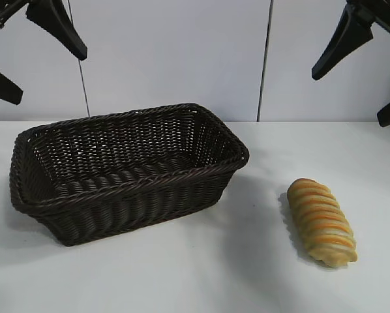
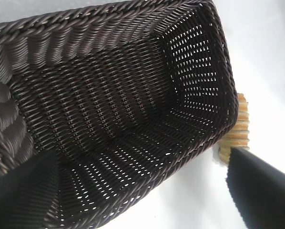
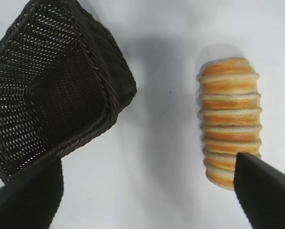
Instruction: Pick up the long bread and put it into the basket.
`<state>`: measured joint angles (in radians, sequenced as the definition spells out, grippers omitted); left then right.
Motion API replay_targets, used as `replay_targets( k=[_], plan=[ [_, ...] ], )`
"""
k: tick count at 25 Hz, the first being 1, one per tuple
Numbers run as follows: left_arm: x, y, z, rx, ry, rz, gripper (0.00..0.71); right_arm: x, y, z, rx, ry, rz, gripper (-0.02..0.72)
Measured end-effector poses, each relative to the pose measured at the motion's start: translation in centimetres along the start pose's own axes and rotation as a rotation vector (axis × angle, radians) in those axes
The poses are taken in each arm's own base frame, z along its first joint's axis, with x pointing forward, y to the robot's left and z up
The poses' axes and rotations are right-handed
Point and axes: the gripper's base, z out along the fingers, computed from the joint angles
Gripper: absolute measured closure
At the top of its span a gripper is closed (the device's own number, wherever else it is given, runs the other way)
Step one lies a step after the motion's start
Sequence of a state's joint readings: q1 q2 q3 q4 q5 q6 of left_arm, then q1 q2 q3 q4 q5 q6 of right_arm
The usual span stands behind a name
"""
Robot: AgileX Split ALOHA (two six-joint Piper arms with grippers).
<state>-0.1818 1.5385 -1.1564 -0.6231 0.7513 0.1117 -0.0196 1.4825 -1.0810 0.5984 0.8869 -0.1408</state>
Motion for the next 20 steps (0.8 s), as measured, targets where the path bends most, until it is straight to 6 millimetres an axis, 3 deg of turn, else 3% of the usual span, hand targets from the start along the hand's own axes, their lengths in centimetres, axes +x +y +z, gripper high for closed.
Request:
replay_targets(
  k=[5, 13, 17, 20],
  plan=[
    [0.2, 0.5, 0.0, -0.045, 0.024, 0.009, 0.021, 0.0, 0.0, 0.0, 0.000, 0.000, 0.000, 0.008],
    [1.7, 3.2, 0.4, -0.275, 0.098, -0.002, 0.021, 0.0, 0.0, 0.0, 0.000, 0.000, 0.000, 0.008],
    [2.0, 4.2, 2.2, -0.290, 0.138, -0.029, 0.021, 0.0, 0.0, 0.0, 0.000, 0.000, 0.000, 0.008],
    [2.3, 5.2, 4.6, -0.287, 0.181, -0.056, 0.021, 0.0, 0.0, 0.0, 0.000, 0.000, 0.000, 0.008]
  ],
)
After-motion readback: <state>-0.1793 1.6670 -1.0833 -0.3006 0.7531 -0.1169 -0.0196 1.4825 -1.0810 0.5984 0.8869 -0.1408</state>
